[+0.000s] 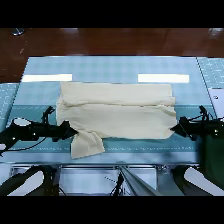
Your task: Fold the shirts.
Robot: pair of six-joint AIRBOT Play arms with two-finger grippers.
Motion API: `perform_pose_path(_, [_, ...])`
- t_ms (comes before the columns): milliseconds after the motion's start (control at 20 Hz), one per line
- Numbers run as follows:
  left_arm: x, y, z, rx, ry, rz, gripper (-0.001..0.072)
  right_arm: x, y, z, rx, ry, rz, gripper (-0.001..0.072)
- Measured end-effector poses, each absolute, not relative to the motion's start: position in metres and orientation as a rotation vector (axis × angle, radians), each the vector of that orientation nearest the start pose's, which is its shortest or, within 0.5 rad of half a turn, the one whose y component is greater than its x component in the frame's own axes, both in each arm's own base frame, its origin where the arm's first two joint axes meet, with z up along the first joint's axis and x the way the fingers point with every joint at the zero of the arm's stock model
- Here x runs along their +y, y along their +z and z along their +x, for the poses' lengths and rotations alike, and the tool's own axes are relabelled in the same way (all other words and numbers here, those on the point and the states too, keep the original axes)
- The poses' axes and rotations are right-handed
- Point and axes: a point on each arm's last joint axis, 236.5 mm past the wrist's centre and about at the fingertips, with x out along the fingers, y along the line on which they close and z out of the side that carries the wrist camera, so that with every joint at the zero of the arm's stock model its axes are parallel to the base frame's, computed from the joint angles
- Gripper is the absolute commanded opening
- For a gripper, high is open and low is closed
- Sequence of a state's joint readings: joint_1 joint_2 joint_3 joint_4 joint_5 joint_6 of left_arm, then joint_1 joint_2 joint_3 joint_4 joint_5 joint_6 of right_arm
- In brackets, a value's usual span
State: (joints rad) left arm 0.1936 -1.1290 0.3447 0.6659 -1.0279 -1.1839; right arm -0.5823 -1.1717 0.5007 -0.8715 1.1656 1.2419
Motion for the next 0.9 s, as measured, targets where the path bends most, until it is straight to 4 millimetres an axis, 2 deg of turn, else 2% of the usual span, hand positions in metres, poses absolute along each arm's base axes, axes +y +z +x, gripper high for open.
perform_pose_path(50, [-0.117, -0.105, 0.223, 1.466, -0.296, -0.869, 0.0024, 0.014, -0.091, 0.242, 1.414, 0.087, 0.980, 0.0020])
perform_pose_path(200, [-0.112, -0.074, 0.253, 1.395, -0.350, -0.880, 0.0024, 0.012, -0.068, 0.263, 1.354, 0.158, 0.967, 0.0019])
perform_pose_path(400, [-0.095, -0.029, 0.312, 1.246, -0.377, -0.833, 0.0023, 0.006, -0.038, 0.301, 1.253, 0.210, 0.956, 0.0020])
perform_pose_path(500, [-0.092, -0.017, 0.337, 1.212, -0.389, -0.813, 0.0024, 0.008, -0.030, 0.322, 1.223, 0.234, 0.922, 0.0020])
perform_pose_path(700, [-0.092, -0.011, 0.394, 1.187, -0.375, -0.823, 0.0023, 0.010, -0.024, 0.379, 1.162, 0.245, 0.870, 0.0020])
perform_pose_path(900, [-0.092, -0.021, 0.442, 1.204, -0.353, -0.865, 0.0023, 0.011, -0.021, 0.434, 1.128, 0.251, 0.865, 0.0020])
